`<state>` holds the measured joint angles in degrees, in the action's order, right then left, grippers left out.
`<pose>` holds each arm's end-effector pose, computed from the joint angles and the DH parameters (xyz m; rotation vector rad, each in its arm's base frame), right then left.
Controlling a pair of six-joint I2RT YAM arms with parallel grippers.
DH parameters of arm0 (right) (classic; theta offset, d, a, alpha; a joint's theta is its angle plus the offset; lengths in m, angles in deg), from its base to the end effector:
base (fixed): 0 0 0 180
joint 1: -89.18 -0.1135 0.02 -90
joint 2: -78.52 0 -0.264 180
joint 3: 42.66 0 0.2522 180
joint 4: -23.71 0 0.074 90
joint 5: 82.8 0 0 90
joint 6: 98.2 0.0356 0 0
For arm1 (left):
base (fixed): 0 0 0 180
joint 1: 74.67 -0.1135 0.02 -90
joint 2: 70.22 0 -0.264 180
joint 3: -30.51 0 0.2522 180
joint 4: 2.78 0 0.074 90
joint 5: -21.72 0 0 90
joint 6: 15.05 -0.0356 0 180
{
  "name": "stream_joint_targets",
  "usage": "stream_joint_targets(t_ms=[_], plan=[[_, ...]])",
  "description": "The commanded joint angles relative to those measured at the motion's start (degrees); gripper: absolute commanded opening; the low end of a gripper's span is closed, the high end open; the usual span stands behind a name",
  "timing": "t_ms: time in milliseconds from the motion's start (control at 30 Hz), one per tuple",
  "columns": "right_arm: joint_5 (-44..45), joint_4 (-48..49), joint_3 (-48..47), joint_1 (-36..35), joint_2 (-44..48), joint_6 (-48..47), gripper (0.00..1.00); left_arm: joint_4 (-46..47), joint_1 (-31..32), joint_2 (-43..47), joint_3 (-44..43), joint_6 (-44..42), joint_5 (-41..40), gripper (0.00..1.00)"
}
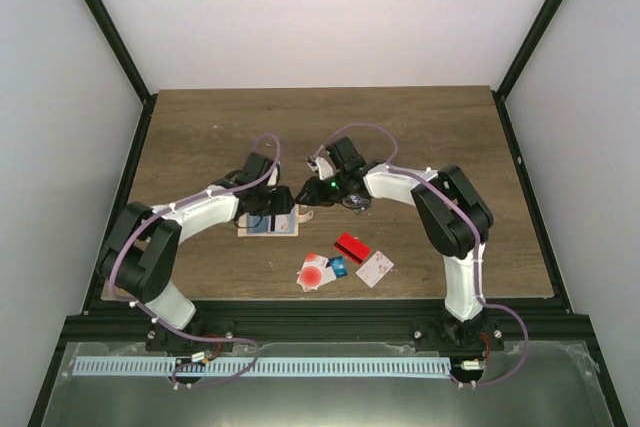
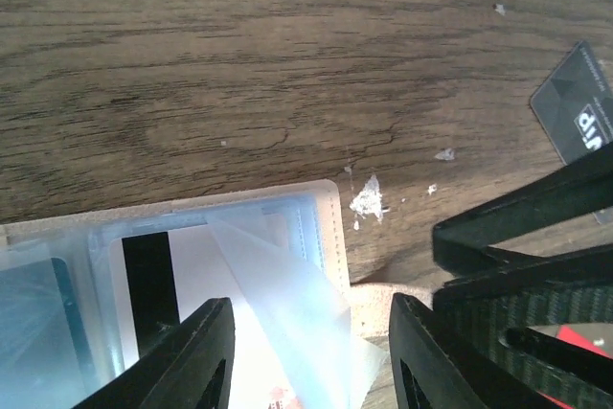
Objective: Put the credit cards into the card holder
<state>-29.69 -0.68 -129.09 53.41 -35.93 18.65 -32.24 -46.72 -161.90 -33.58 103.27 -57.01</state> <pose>0.3238 0.2596 0.1541 -0.5052 2.6149 1.2221 0.2710 -0.1517 0.1692 0.0691 2.6615 -0.6027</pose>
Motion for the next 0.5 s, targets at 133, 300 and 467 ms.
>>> stream_joint_targets(t_ms=[133,300,467], plan=[[0.7,1.6,3.1,3.1,5.0,-0.9,0.28,-8.4,5.5,-4.6,-6.2,2.0,-14.4,0.51],[1.5,1.8,5.2,4.3,6.7,-1.1,0.28,-11.5,8.7,-7.9,-9.8,3.3,-21.5,0.51],[1.3,2.3,6.5,4.8,7.5,-1.4,0.28,-15.6,12.4,-11.7,-14.4,4.4,-28.0,0.50]])
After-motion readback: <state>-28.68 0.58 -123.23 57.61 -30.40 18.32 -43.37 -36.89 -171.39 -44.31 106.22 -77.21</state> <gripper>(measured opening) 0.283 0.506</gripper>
